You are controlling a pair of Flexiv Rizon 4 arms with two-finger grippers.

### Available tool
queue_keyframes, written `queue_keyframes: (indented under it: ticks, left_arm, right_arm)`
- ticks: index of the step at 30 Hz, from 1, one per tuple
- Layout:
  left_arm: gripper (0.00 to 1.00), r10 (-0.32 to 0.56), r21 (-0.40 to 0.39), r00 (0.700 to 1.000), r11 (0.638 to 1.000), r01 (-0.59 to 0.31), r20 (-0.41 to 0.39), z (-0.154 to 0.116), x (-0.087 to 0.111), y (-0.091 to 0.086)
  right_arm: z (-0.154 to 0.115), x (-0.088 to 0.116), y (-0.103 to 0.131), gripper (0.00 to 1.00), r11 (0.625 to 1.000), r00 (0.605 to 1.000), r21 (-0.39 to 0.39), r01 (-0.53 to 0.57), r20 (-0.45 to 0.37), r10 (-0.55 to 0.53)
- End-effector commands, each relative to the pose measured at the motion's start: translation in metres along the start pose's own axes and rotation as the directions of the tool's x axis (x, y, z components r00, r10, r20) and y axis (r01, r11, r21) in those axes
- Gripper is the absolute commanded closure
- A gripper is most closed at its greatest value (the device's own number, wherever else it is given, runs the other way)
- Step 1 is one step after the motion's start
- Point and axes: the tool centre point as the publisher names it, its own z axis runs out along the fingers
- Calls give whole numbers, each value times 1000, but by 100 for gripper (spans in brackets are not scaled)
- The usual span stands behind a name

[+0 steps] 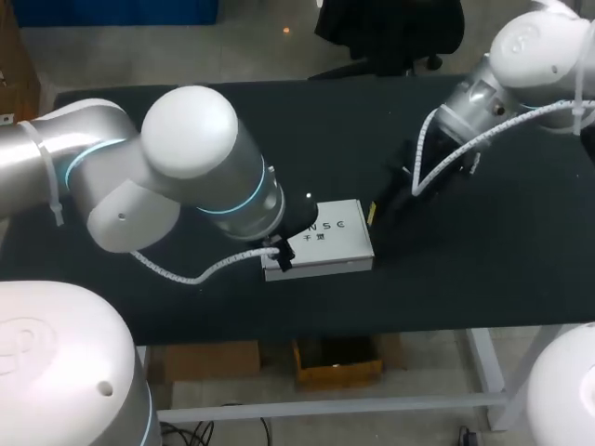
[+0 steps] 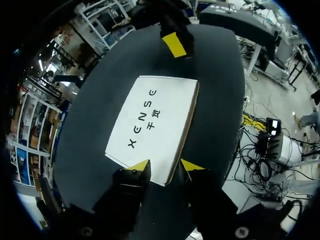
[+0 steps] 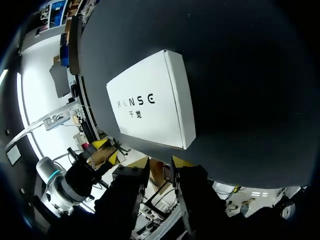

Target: Assemble the packaging by folding the flat box into shape, placing the metal phone stand inside, and closing the box properly

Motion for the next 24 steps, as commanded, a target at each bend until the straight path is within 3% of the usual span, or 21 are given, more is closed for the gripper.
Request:
queue_keyframes:
  ticks: [1,9,13,17,24]
  left_arm:
    - [0,-63,-79,998,995,65,24,-19,16,-7]
    - [0,-289,-201,957,936,290,33,-30,56,-12]
    - [0,-459,-276,884,841,465,90,-25,68,-12]
    - [0,-543,-310,832,777,548,111,-18,80,-13]
    - [0,-672,-348,733,666,660,106,-3,91,-9]
  right_arm:
    - [-26,-7,-14,0,994,999,-109,20,-26,-23]
    - [-64,-9,-10,0,942,980,-271,196,27,-196]
    - [-80,-15,-5,0,867,942,-375,328,66,-328]
    - [-92,-20,-2,0,782,880,-412,468,136,-455]
    - [-107,-34,7,0,658,822,-499,564,261,-506]
